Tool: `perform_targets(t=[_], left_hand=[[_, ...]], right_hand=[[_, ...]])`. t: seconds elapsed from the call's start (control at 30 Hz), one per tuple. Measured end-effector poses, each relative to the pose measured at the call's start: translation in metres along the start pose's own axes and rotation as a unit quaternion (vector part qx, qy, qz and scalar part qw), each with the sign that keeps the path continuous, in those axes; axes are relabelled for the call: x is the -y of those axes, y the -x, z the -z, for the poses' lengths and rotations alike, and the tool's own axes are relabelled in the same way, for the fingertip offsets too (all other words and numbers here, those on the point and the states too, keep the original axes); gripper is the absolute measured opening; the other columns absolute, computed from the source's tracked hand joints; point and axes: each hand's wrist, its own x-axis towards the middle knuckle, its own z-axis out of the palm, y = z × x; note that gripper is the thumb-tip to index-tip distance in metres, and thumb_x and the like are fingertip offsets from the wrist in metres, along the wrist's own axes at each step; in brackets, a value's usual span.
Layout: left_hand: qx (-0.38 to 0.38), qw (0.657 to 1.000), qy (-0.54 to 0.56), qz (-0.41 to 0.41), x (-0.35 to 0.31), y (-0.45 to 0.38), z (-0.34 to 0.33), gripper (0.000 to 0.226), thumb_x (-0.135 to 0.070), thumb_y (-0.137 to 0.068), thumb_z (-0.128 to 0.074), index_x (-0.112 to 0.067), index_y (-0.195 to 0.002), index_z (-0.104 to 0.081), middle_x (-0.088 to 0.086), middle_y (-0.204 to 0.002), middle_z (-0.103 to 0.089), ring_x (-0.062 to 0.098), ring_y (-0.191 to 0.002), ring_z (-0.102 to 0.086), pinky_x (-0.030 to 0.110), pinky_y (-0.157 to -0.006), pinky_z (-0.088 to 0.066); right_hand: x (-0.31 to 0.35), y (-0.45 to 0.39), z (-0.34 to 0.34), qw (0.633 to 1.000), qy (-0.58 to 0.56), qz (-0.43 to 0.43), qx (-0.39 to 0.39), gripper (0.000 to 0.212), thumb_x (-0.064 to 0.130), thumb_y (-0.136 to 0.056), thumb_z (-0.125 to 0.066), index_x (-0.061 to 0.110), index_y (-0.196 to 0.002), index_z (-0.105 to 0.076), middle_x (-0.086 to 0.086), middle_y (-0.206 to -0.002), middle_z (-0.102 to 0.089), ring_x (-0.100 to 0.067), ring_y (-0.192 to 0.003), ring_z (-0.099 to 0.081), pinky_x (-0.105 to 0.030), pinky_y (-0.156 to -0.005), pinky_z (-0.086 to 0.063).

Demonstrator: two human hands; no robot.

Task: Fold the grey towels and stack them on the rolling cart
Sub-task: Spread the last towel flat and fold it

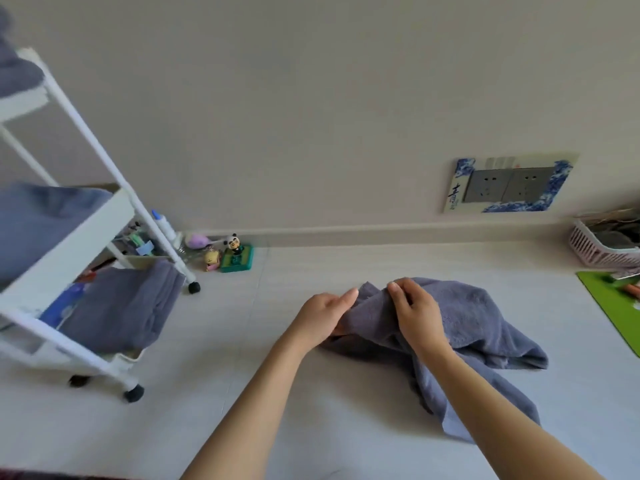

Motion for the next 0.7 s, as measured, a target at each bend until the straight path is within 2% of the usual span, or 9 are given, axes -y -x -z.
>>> perform_targets(t=[0.03,0.1,0.2,0.33,0.4,0.47,0.57,0.63,0.7], left_hand=[[-0.014,0.999,-0.025,-0.019,0.002,0.003,0.009,0.047,-0.057,-0.090,-0.045,-0.013,-0.074,-0.050,0.008,-0.072,-0.045,0.017,-0.068,-0.047,0.031,-0.067,-0.036],[-0.028,0.999,-0.002,-0.029,0.002,0.006,0.025,0.061,-0.068,-0.080,-0.038,-0.010,-0.077,-0.055,0.010,-0.082,-0.057,0.022,-0.082,-0.056,0.034,-0.079,-0.040],[-0.007,0.995,0.097,-0.010,0.000,0.008,0.045,0.081,-0.076,-0.074,-0.039,0.000,-0.087,-0.064,0.020,-0.095,-0.068,0.034,-0.097,-0.063,0.041,-0.090,-0.045],[0.025,0.992,0.121,-0.030,-0.016,0.006,0.063,0.063,-0.063,-0.079,-0.054,-0.003,-0.098,-0.067,0.017,-0.101,-0.070,0.032,-0.100,-0.065,0.047,-0.096,-0.045],[0.012,0.994,0.093,-0.052,-0.024,0.001,0.072,0.057,-0.055,-0.080,-0.060,0.000,-0.096,-0.064,0.014,-0.098,-0.070,0.028,-0.097,-0.066,0.049,-0.098,-0.043],[-0.001,0.995,0.089,-0.050,-0.031,-0.005,0.085,0.046,-0.049,-0.082,-0.064,-0.006,-0.096,-0.068,0.007,-0.099,-0.072,0.022,-0.099,-0.066,0.045,-0.101,-0.044],[-0.007,0.996,0.077,-0.053,-0.040,-0.009,0.104,0.050,-0.057,-0.070,-0.072,-0.012,-0.093,-0.072,0.001,-0.101,-0.072,0.017,-0.104,-0.063,0.038,-0.104,-0.042],[0.011,0.996,0.052,-0.066,-0.047,-0.012,0.112,0.044,-0.055,-0.069,-0.073,-0.015,-0.088,-0.072,-0.006,-0.093,-0.073,0.011,-0.097,-0.063,0.031,-0.099,-0.042],[0.043,0.996,0.018,-0.075,-0.057,-0.014,0.117,0.030,-0.046,-0.078,-0.071,-0.016,-0.080,-0.070,-0.013,-0.079,-0.070,0.004,-0.082,-0.060,0.026,-0.088,-0.039]], right_hand=[[0.009,-0.003,-0.006,1.000,-0.009,0.004,0.010,0.020,0.022,-0.097,-0.049,0.011,-0.086,-0.062,0.001,-0.074,-0.062,-0.009,-0.072,-0.055,-0.016,-0.064,-0.038],[0.024,-0.013,-0.013,1.000,-0.026,0.005,0.011,0.021,0.023,-0.097,-0.048,0.012,-0.084,-0.060,0.006,-0.071,-0.059,-0.003,-0.070,-0.053,-0.010,-0.060,-0.037],[0.046,-0.032,-0.015,0.999,-0.049,0.006,-0.018,0.027,0.024,-0.097,-0.048,0.012,-0.074,-0.056,0.006,-0.062,-0.051,-0.005,-0.061,-0.046,-0.014,-0.055,-0.034],[0.065,-0.058,0.004,0.996,-0.059,-0.002,-0.067,0.031,0.029,-0.098,-0.045,0.006,-0.079,-0.056,-0.002,-0.066,-0.053,-0.012,-0.064,-0.046,-0.031,-0.061,-0.034],[0.069,-0.069,0.019,0.994,-0.061,-0.004,-0.095,0.034,0.029,-0.098,-0.045,0.002,-0.084,-0.058,-0.008,-0.073,-0.056,-0.017,-0.069,-0.047,-0.031,-0.062,-0.034],[0.069,-0.075,0.033,0.992,-0.059,-0.011,-0.115,0.034,0.030,-0.098,-0.045,0.002,-0.086,-0.060,-0.009,-0.076,-0.058,-0.017,-0.073,-0.048,-0.031,-0.062,-0.034],[0.067,-0.078,0.055,0.991,-0.036,-0.004,-0.131,0.030,0.028,-0.098,-0.047,0.007,-0.081,-0.059,-0.004,-0.070,-0.056,-0.018,-0.072,-0.048,-0.030,-0.059,-0.035],[0.065,-0.074,0.069,0.990,-0.004,0.005,-0.143,0.028,0.027,-0.097,-0.048,0.010,-0.077,-0.056,0.001,-0.064,-0.052,-0.019,-0.070,-0.047,-0.031,-0.056,-0.033],[0.063,-0.069,0.082,0.988,0.017,0.012,-0.156,0.028,0.026,-0.097,-0.048,0.009,-0.078,-0.057,0.000,-0.064,-0.052,-0.023,-0.072,-0.049,-0.030,-0.060,-0.029]])
